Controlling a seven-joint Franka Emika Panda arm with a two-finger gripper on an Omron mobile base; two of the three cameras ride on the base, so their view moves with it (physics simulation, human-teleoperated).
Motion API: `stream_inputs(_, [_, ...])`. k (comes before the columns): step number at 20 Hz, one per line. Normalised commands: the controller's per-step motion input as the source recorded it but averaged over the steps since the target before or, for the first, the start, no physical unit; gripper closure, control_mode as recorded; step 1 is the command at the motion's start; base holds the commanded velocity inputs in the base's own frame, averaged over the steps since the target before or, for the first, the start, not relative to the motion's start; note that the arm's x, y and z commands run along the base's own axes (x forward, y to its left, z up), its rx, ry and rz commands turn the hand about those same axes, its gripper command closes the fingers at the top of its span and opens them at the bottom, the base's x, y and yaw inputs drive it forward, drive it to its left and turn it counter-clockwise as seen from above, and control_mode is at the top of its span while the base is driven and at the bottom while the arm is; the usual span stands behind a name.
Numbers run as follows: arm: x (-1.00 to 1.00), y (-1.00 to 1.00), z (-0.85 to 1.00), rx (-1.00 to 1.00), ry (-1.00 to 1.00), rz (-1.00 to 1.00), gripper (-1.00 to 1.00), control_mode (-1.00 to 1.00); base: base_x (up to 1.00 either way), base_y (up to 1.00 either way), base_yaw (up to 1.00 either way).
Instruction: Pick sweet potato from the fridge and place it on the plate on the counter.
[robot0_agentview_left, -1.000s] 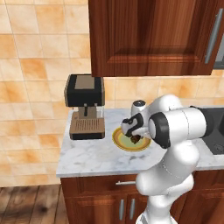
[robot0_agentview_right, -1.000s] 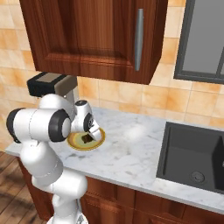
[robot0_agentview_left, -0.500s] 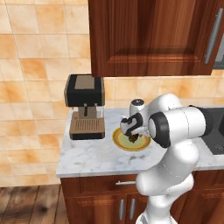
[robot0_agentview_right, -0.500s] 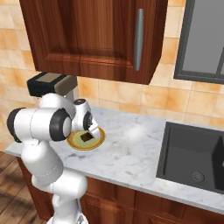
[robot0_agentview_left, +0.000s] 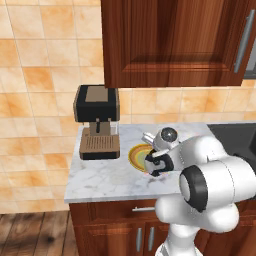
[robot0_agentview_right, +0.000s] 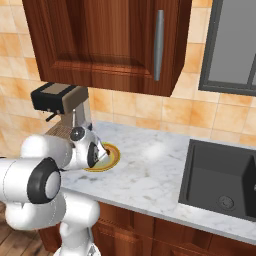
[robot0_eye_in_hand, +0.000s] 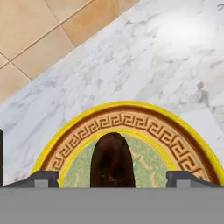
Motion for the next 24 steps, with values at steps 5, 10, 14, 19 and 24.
stream_inputs(5, [-0.78,-0.09,0.87,0.07,-0.33,0.01,-1.0,-1.0,0.0,0.0,0.0])
stream_inputs(10, [-0.63,-0.11,0.99,0.05,-0.03,0.02,-1.0,-1.0,0.0,0.0,0.0])
stream_inputs(14, [-0.95,-0.17,0.39,0.0,-0.03,0.0,-1.0,-1.0,0.0,0.0,0.0])
stream_inputs(19, [-1.0,-0.16,0.02,0.0,-0.02,0.0,-1.0,-1.0,0.0,0.0,0.0])
stream_inputs(24, [-0.97,-0.12,0.01,0.0,0.0,0.0,-1.0,-1.0,0.0,0.0,0.0])
